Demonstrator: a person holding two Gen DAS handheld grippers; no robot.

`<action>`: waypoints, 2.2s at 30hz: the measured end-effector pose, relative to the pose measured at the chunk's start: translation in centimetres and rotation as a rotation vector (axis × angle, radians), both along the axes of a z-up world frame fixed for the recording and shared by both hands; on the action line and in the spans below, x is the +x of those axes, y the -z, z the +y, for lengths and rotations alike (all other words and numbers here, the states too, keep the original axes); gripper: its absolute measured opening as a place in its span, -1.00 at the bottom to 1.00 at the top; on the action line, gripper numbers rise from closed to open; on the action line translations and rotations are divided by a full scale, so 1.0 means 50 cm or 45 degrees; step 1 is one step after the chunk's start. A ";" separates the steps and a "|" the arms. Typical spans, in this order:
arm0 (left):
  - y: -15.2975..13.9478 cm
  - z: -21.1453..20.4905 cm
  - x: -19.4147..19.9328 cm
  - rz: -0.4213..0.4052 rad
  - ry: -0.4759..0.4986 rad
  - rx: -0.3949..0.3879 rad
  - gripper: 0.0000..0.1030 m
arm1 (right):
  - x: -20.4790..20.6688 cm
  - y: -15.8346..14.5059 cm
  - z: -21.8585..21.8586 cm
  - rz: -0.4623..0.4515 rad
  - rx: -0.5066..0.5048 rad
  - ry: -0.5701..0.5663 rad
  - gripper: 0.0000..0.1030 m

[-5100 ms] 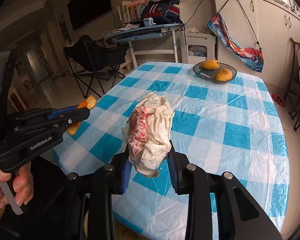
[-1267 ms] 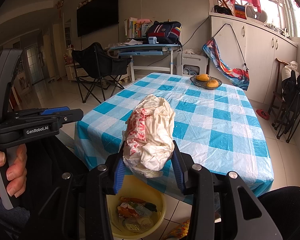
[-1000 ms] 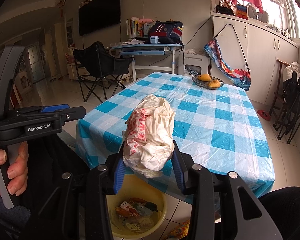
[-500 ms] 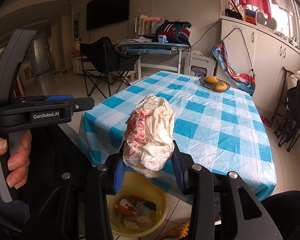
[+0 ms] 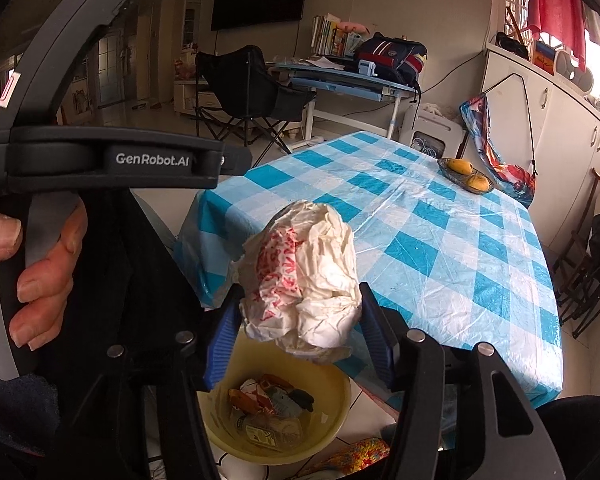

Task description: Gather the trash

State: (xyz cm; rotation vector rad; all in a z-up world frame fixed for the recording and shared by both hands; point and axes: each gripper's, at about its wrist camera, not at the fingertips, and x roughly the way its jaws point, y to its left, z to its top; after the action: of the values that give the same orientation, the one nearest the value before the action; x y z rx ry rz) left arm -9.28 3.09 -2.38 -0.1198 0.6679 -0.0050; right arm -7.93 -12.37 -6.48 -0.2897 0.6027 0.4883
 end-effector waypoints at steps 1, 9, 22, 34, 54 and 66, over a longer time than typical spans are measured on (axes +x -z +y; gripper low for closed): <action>0.000 0.001 0.000 -0.001 -0.003 -0.002 0.31 | -0.002 0.000 0.001 -0.006 -0.008 0.002 0.24; -0.007 0.008 -0.004 -0.021 -0.019 -0.023 0.43 | 0.007 -0.001 -0.006 -0.014 -0.028 0.074 0.53; -0.007 0.012 -0.001 -0.020 -0.050 -0.020 0.66 | 0.021 -0.002 -0.022 -0.023 -0.034 0.180 0.74; -0.006 0.009 -0.001 -0.018 -0.055 -0.006 0.73 | 0.026 0.004 -0.024 -0.015 -0.048 0.193 0.78; -0.004 0.016 -0.001 -0.017 -0.060 -0.004 0.78 | 0.026 0.005 -0.025 -0.016 -0.046 0.198 0.79; -0.004 0.016 0.000 -0.015 -0.060 -0.003 0.79 | 0.026 0.005 -0.026 -0.015 -0.047 0.197 0.79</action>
State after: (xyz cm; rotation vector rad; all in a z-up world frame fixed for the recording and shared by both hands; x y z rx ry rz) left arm -9.30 3.89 -2.17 -0.1378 0.6528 0.0390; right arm -6.63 -13.66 -6.73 -0.2786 0.6181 0.3268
